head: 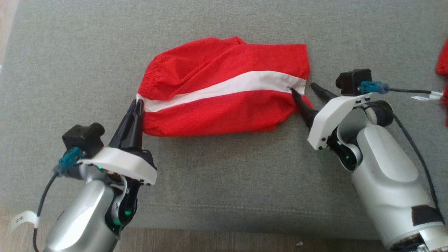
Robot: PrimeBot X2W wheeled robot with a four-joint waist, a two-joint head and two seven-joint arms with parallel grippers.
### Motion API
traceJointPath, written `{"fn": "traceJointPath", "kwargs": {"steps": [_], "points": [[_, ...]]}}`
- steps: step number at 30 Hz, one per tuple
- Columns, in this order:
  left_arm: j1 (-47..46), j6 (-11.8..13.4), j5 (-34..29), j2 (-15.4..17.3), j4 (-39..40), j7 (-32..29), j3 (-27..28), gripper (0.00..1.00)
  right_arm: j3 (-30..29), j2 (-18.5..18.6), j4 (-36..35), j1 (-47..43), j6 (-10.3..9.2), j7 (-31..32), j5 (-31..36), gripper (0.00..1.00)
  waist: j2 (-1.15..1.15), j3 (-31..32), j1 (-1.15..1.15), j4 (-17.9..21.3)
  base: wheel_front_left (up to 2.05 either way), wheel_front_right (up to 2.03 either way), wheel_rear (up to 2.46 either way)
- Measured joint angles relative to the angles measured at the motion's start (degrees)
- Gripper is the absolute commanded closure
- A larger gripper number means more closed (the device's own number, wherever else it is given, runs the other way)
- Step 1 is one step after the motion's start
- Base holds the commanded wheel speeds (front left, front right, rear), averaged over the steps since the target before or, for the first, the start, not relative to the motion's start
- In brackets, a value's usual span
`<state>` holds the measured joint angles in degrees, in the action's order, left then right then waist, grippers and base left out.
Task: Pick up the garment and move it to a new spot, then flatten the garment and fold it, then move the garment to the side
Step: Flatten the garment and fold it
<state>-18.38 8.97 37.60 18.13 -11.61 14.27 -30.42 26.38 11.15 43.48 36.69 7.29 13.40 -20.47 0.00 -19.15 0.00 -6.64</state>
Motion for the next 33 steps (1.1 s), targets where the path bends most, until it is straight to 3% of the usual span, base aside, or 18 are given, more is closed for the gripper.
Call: {"fn": "traceJointPath", "kwargs": {"steps": [8, 17, 25, 28, 33], "points": [[0.08, -1.49, -2.97, -0.59, 0.62, 0.02, 3.21, 1.00, 0.80, 0.77, 0.46, -0.54, -0.01, -6.62, -3.44, 1.00, 0.00, 1.85, 0.00, 0.55, 0.00, 0.00, 0.00], [-2.97, -4.60, -3.99, 0.47, 4.54, -0.92, 4.83, 1.00, -5.17, 6.12, -11.79, -1.38, 0.00, -10.81, -7.28, 1.00, 0.00, 4.64, 0.00, 3.50, 0.00, 0.00, 0.00], [-20.58, -10.11, 1.47, 0.85, 8.15, -10.58, 5.42, 1.00, -14.66, 8.25, -22.24, 4.35, 0.00, -8.55, -8.51, 1.00, 0.00, 4.29, 0.00, 6.81, 0.00, 0.00, 0.00], [-30.48, -11.92, 3.50, 0.02, 4.49, -13.76, 6.01, 1.00, -16.90, 7.84, -22.63, 12.02, 0.00, -7.99, -7.54, 1.00, 0.00, 2.46, 0.00, 7.90, 0.00, 0.00, 0.00], [-44.40, -14.10, 0.85, -1.10, -2.43, -12.50, 5.58, 1.00, -19.44, 6.10, -20.97, 22.91, 0.00, -10.33, -2.97, 1.00, 0.00, -0.78, 0.00, 9.72, 0.00, 0.00, 0.00]]}}
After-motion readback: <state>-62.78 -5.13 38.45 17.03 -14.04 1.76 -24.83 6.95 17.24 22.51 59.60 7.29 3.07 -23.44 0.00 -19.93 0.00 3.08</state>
